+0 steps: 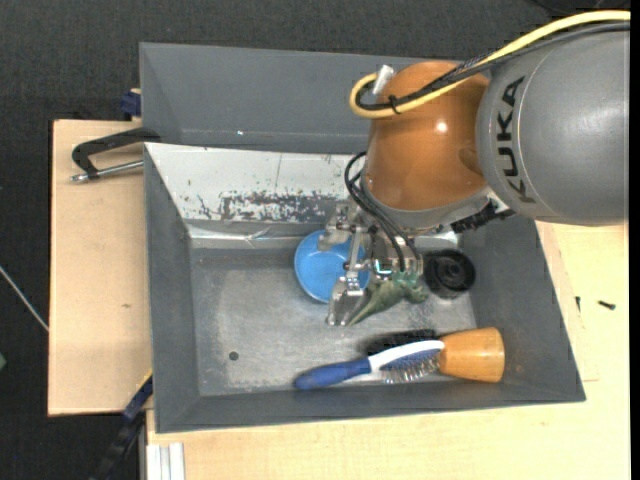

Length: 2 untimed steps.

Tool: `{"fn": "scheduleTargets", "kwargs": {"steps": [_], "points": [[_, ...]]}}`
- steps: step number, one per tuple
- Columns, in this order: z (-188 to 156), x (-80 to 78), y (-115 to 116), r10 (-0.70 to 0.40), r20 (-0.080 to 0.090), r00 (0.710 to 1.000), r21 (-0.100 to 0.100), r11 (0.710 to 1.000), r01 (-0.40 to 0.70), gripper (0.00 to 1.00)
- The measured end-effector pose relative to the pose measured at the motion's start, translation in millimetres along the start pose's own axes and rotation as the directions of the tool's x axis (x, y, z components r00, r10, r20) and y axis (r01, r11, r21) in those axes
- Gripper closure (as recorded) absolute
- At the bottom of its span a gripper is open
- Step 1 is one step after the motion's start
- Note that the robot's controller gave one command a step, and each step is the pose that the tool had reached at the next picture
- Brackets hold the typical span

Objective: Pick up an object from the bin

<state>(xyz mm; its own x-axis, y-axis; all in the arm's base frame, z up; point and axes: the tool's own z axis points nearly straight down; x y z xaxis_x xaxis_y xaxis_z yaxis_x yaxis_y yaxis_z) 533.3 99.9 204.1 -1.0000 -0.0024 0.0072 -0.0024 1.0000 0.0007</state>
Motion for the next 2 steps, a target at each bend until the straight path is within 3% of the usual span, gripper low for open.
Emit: {"fn": "scheduleTargets", "kwargs": {"steps": [1, 2], "points": [[118, 5.1, -33, -0.185, 0.016, 0.983, 0.001, 0.983, 0.185, 0.0], [107, 8.2, -83, -0.246, 0.015, 0.969, -0.002, 0.969, 0.247, 0.0]]}}
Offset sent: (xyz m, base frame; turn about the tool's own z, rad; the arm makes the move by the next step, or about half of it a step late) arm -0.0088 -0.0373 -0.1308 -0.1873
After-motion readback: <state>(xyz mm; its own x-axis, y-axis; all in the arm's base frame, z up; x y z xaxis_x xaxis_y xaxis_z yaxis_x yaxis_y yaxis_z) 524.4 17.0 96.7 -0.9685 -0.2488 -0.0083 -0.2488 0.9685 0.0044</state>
